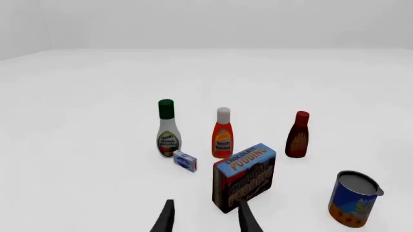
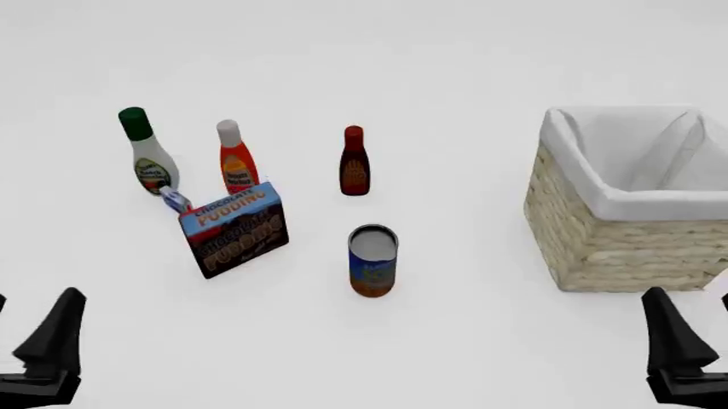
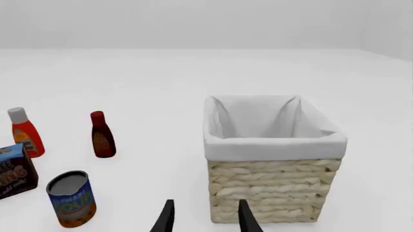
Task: Pick the bbq sauce and place it in the basket.
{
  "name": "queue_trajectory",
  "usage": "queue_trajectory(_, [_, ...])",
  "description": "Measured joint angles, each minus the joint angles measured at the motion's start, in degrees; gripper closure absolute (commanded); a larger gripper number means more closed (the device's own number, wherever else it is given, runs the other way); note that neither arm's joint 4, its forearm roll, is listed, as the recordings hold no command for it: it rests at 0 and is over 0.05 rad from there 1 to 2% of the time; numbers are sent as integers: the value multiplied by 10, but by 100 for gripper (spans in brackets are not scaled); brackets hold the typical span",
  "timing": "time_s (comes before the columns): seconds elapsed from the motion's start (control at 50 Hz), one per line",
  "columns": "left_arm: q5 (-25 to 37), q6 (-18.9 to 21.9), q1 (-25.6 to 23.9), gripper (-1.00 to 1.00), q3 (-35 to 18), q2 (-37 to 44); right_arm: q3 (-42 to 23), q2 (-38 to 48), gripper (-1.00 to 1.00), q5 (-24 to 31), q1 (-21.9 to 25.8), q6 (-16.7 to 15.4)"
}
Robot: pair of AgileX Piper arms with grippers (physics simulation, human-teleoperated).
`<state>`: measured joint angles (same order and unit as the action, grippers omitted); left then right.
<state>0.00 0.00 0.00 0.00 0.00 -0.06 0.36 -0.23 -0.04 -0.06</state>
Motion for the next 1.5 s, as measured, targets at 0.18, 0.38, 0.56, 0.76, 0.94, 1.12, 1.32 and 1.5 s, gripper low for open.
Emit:
queue_trajectory(0.18, [0, 0, 0, -100, 0, 0, -1, 18, -100, -15, -1, -2])
queue_trajectory(0.38, [0, 0, 0, -100, 0, 0, -4, 36, -100, -27, 3, -11])
queue_trajectory(0.56, [0, 0, 0, -100, 0, 0, -35, 80, -100, -37, 11, -23])
queue_trajectory(0.76, [0, 0, 0, -100, 0, 0, -103, 145, -100, -38, 37, -42])
queue_trajectory(0.94, [0, 0, 0, -100, 0, 0, -163, 198, -100, -30, 62, -51])
queue_trajectory(1.12, [0, 0, 0, -100, 0, 0, -227, 246, -100, -11, 82, -62])
queue_trajectory(1.32, [0, 0, 0, -100, 0, 0, -298, 331, -100, -19, 104, -73])
queue_trajectory(1.5, [0, 0, 0, -100, 0, 0, -366, 424, -100, -31, 114, -62])
